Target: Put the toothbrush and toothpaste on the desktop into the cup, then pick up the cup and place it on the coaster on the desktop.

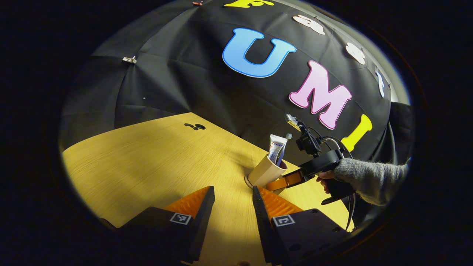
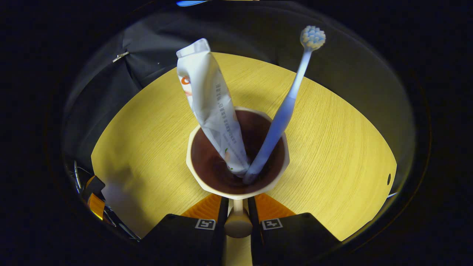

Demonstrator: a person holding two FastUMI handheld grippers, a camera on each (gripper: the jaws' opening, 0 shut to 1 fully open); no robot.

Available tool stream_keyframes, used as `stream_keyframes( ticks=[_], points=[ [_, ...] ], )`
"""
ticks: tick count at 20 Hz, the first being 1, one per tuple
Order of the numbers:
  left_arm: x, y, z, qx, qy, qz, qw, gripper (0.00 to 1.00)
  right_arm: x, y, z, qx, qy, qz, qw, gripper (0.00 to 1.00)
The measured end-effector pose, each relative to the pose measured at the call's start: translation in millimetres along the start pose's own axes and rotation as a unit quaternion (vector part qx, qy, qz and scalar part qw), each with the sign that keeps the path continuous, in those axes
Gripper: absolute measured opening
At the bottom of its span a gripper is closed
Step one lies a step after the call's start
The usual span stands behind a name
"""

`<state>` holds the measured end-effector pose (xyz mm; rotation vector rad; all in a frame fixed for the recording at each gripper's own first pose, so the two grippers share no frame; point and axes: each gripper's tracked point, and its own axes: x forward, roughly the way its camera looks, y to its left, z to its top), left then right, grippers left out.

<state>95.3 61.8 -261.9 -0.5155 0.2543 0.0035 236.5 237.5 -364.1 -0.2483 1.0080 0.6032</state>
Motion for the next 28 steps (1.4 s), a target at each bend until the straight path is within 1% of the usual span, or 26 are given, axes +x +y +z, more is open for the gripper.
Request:
stream_keyframes(
  ticks=[1,4,5,6,9,13,14,16,17,20,22,24,28],
  points=[
    [-0.1,0.5,1.1,0.001,0.000,0.000,1.000,0.65,-0.6,0.9,0.2,0.002,0.000,0.002,1.000,0.30],
    [-0.9,0.8,3.7,0.004,0.001,-0.002,1.000,0.65,-7.6,3.7,1.4,0.011,-0.005,0.012,1.000,0.32],
    [-1.0,0.0,5.0,0.006,0.001,-0.003,1.000,0.65,-10.2,4.6,1.5,0.013,-0.007,0.014,1.000,0.29],
    [-1.5,-0.2,5.6,0.007,0.001,-0.004,1.000,0.65,-11.5,5.2,2.4,0.014,-0.007,0.015,1.000,0.34],
    [-2.7,-1.5,8.1,0.012,0.003,-0.007,1.000,0.65,-20.9,3.3,4.6,0.016,-0.015,0.013,1.000,0.34],
    [-4.9,-7.6,13.5,0.019,0.008,-0.014,1.000,0.65,-49.2,-0.3,9.1,0.030,-0.037,0.011,0.999,0.35],
    [-5.6,-10.1,15.7,0.022,0.009,-0.017,1.000,0.65,-59.3,-1.2,9.5,0.034,-0.043,0.012,0.998,0.40],
    [-8.5,-16.4,20.9,0.029,0.011,-0.022,0.999,0.65,-80.2,-3.0,8.3,0.047,-0.055,0.014,0.997,0.40],
    [-9.3,-20.7,25.2,0.033,0.013,-0.026,0.999,0.65,-91.7,-4.0,6.8,0.054,-0.062,0.014,0.997,0.35],
    [-14.9,-34.8,39.0,0.049,0.014,-0.035,0.998,0.65,-128.5,-13.3,2.3,0.071,-0.085,0.005,0.994,0.35],
    [-19.4,-41.5,49.2,0.060,0.017,-0.037,0.997,0.65,-159.2,-20.0,-1.1,0.089,-0.110,0.000,0.990,0.35],
    [-21.2,-45.9,59.1,0.073,0.023,-0.028,0.997,0.65,-191.4,-25.8,-3.0,0.107,-0.143,-0.008,0.984,0.35],
    [-30.2,-70.6,80.1,0.084,0.027,-0.034,0.996,0.65,-253.3,-35.9,-12.7,0.140,-0.209,-0.036,0.967,0.33]
  ],
)
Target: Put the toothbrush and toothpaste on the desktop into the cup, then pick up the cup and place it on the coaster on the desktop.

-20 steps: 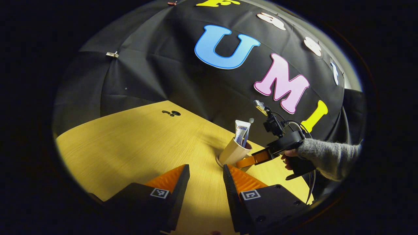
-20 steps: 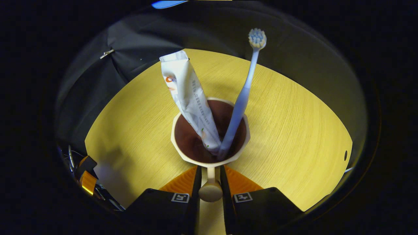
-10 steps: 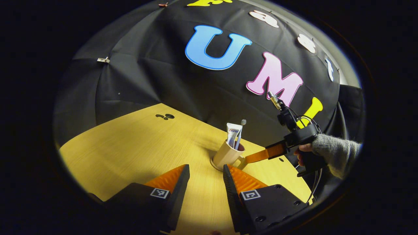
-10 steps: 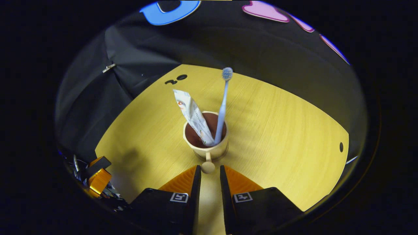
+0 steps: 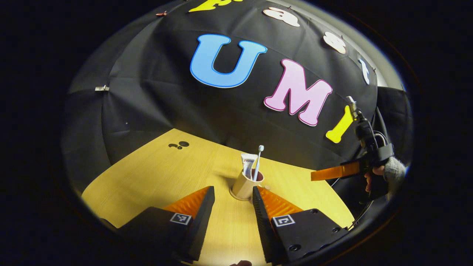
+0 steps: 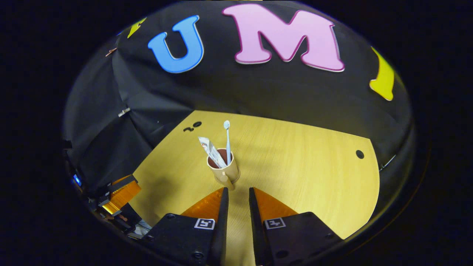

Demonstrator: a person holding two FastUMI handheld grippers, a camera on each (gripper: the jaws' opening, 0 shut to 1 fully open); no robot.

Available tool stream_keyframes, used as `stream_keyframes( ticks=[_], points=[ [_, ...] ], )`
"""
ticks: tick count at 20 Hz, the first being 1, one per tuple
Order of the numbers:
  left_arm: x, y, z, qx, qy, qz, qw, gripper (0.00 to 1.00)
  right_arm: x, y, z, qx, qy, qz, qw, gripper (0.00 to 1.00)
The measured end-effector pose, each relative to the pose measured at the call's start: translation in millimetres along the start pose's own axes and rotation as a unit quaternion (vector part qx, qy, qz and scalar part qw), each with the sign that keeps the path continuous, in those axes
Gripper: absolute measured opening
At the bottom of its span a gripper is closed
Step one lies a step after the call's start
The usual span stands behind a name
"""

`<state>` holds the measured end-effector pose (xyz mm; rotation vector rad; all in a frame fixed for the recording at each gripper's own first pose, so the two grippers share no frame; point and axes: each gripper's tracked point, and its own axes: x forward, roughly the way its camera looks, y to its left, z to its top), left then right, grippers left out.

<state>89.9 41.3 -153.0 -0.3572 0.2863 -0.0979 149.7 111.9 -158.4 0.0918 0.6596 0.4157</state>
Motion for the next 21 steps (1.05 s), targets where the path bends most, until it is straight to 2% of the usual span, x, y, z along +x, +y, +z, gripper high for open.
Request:
stream_keyframes(
  ticks=[2,9,15,21],
  points=[
    [-7.2,-10.8,6.5,0.004,0.008,0.001,1.000,0.65,-25.8,-4.6,5.1,0.008,-0.030,-0.011,0.999,0.33],
    [-38.5,-59.8,38.8,0.052,-0.002,-0.036,0.998,0.66,-112.7,-5.0,20.1,0.021,-0.122,-0.043,0.991,0.33],
    [-61.8,-74.8,65.3,0.084,-0.034,-0.028,0.995,0.69,-150.0,17.8,16.7,0.028,-0.182,-0.047,0.982,0.32],
    [-85.1,-92.7,70.9,0.116,-0.064,-0.051,0.990,0.72,-166.4,26.3,10.0,0.021,-0.199,-0.049,0.978,0.33]
  ],
)
